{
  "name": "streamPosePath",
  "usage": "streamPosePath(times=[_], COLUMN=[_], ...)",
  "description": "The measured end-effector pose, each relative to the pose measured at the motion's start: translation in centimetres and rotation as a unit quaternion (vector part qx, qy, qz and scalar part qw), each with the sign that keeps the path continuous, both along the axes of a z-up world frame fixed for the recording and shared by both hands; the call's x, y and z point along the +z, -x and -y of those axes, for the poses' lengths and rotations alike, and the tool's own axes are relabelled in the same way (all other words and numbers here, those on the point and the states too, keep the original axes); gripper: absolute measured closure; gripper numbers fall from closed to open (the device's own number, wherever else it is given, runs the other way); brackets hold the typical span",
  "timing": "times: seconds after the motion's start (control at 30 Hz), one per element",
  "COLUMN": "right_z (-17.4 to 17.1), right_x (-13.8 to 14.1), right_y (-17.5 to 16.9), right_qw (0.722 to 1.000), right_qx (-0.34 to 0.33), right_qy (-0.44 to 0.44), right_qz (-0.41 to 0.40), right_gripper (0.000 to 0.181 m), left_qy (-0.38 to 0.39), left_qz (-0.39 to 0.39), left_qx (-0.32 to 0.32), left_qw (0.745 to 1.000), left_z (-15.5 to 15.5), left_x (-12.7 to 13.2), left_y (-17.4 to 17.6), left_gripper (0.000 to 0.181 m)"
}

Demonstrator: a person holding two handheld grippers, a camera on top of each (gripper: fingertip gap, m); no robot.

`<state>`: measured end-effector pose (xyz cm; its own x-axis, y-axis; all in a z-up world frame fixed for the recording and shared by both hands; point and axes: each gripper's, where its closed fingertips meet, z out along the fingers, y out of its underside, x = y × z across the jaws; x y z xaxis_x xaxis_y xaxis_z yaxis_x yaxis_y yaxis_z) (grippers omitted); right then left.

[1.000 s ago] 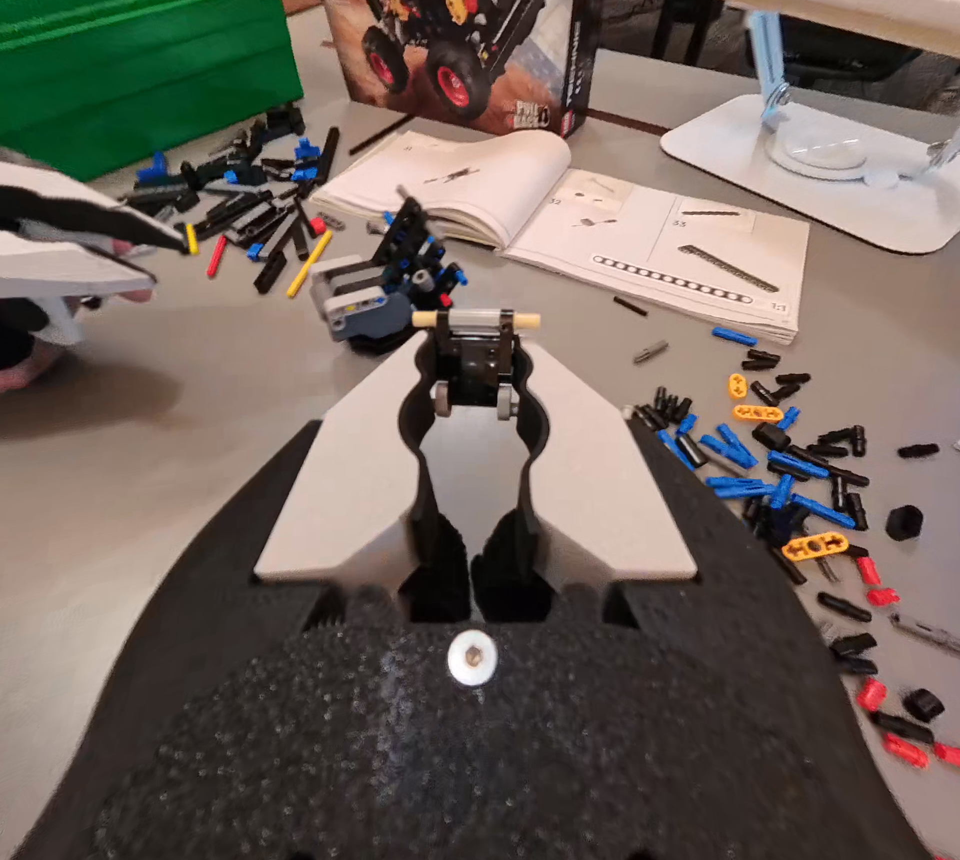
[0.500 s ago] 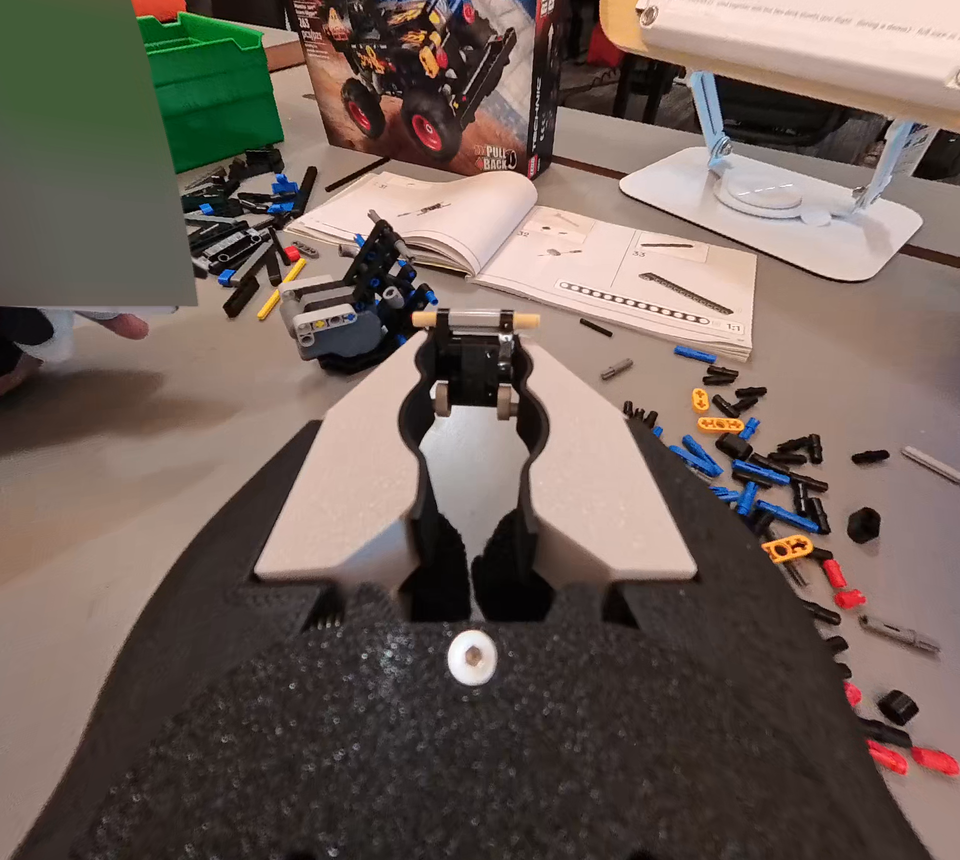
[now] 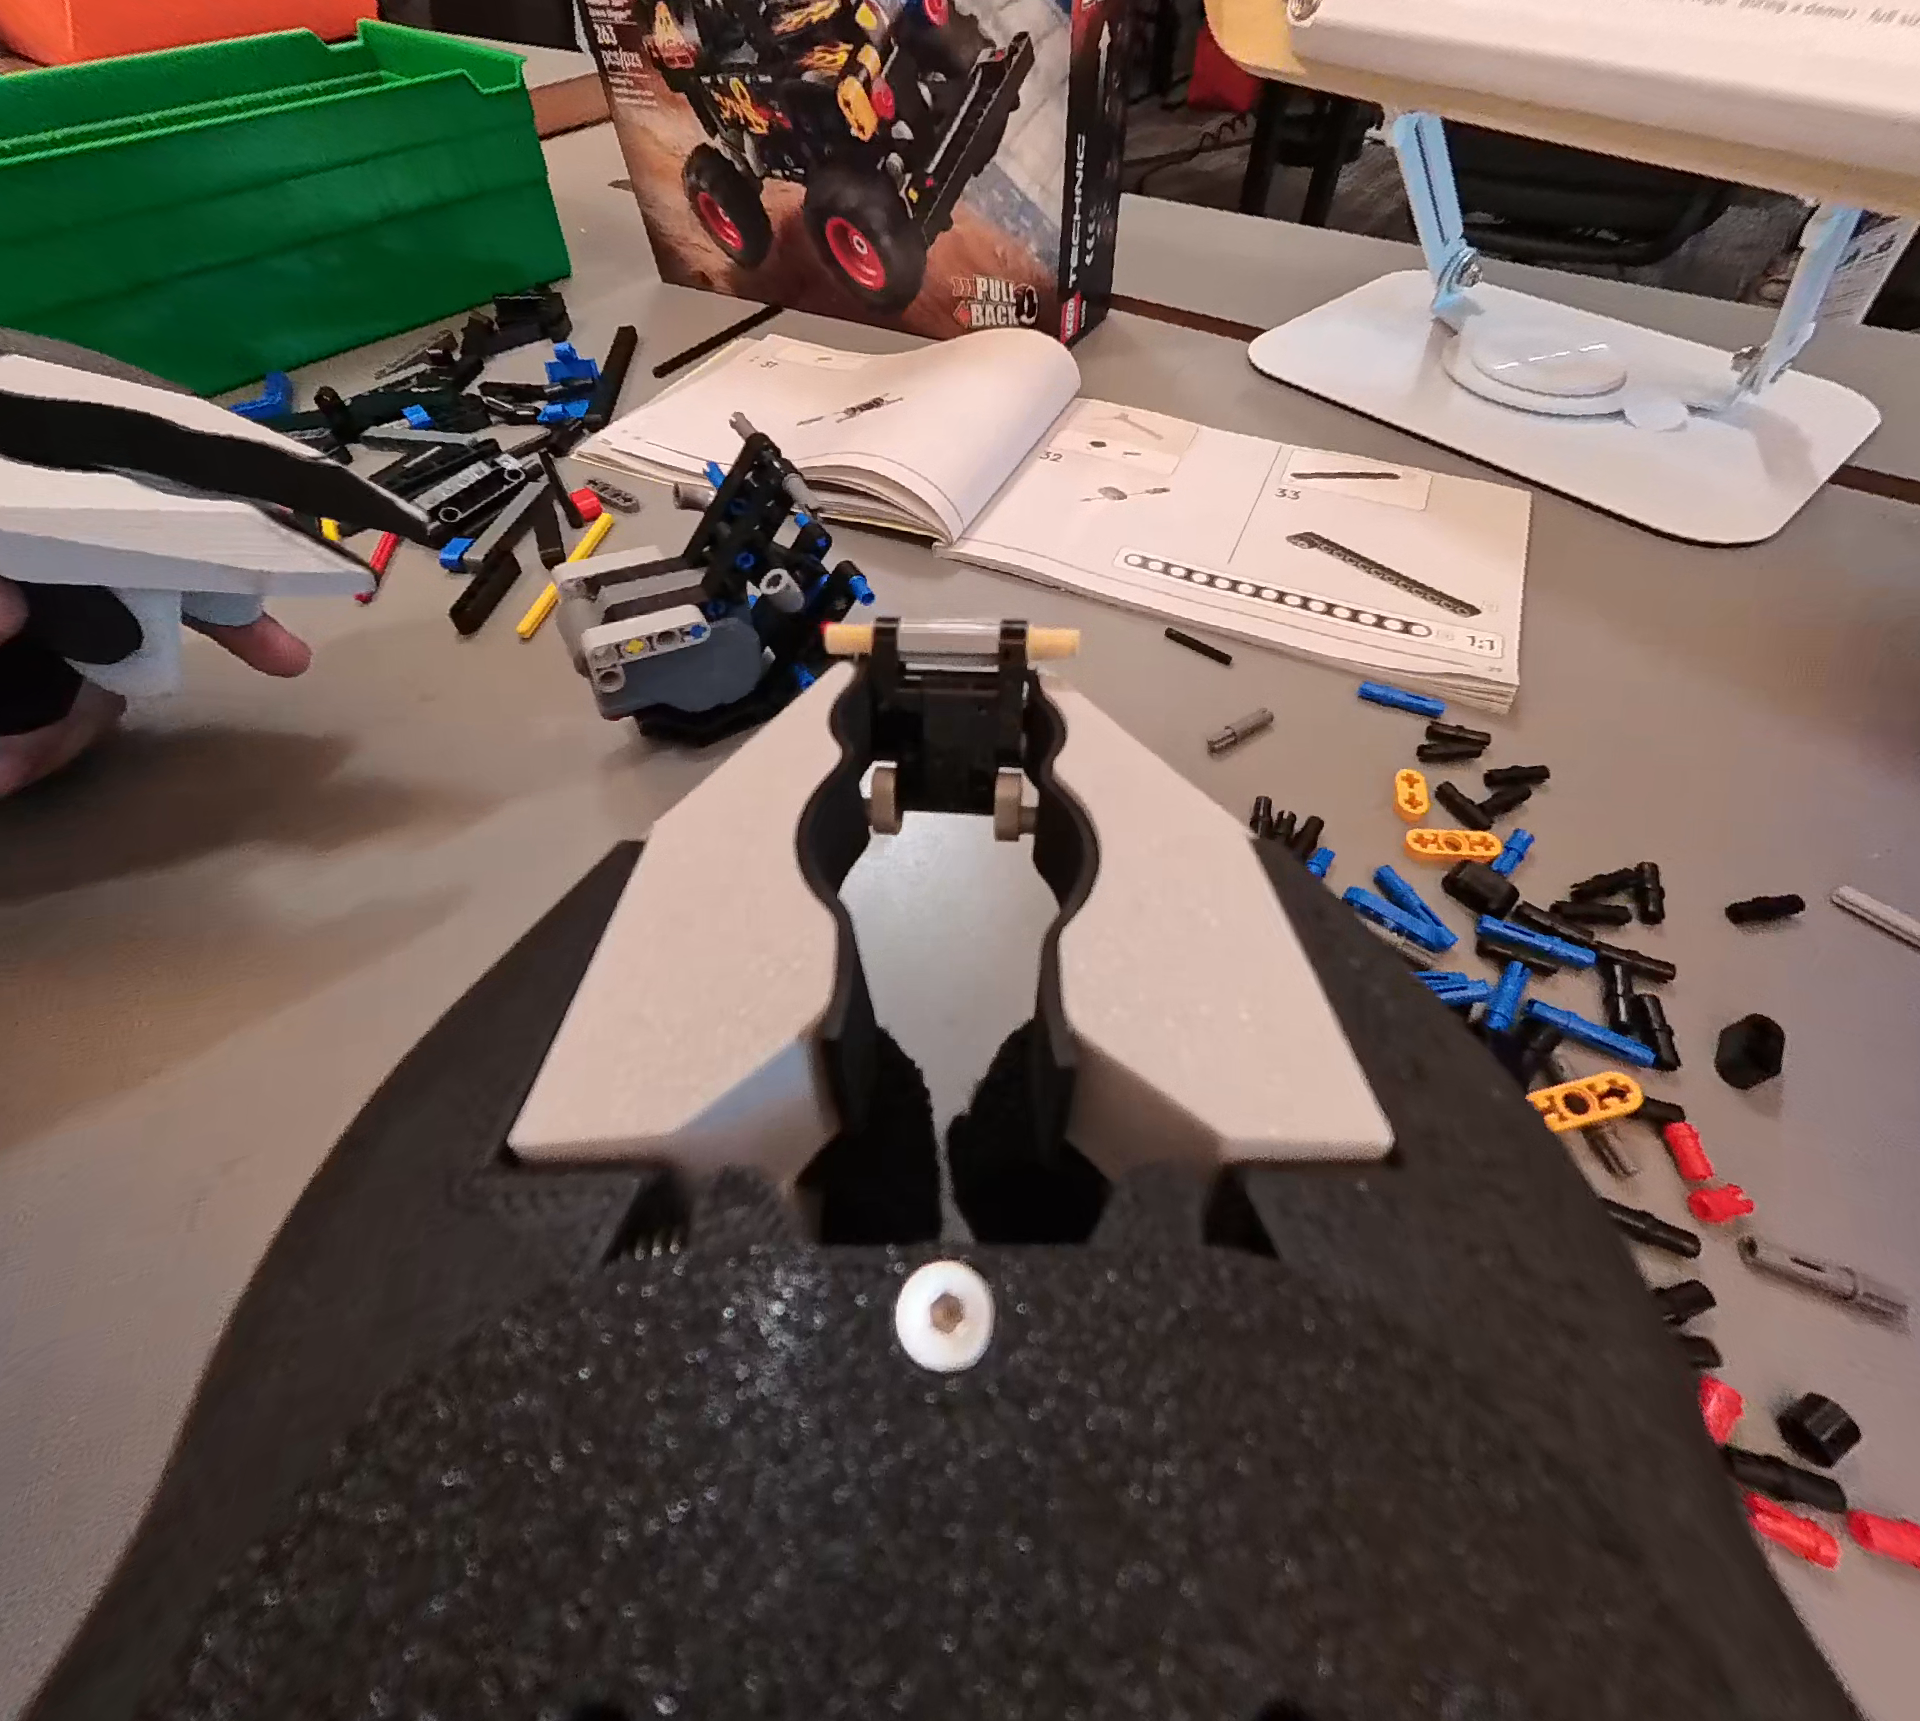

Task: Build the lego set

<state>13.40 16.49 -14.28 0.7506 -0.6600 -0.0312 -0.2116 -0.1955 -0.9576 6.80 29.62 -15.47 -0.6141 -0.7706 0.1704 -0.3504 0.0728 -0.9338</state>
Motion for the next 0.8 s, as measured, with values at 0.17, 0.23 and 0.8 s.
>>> streamPosePath(times=[0.17, 0.23, 0.8], right_z=[-0.5, -0.7, -3.1], right_x=[-0.2, -0.6, -4.3], right_y=[0.1, 0.3, 4.9], right_qw=[0.999, 0.998, 0.952], right_qx=[0.008, 0.012, 0.121], right_qy=[0.035, 0.055, 0.203], right_qz=[0.031, 0.035, -0.194], right_gripper=[0.155, 0.155, 0.156], left_qy=[0.004, 0.005, -0.043], left_qz=[-0.005, 0.004, -0.019], left_qx=[0.001, 0.004, 0.055], left_qw=[1.0, 1.0, 0.997], left_z=[-0.1, -0.2, -3.9], left_x=[-0.1, 0.2, -1.2], left_y=[-0.1, 0.0, 4.9], left_gripper=[0.16, 0.16, 0.153])
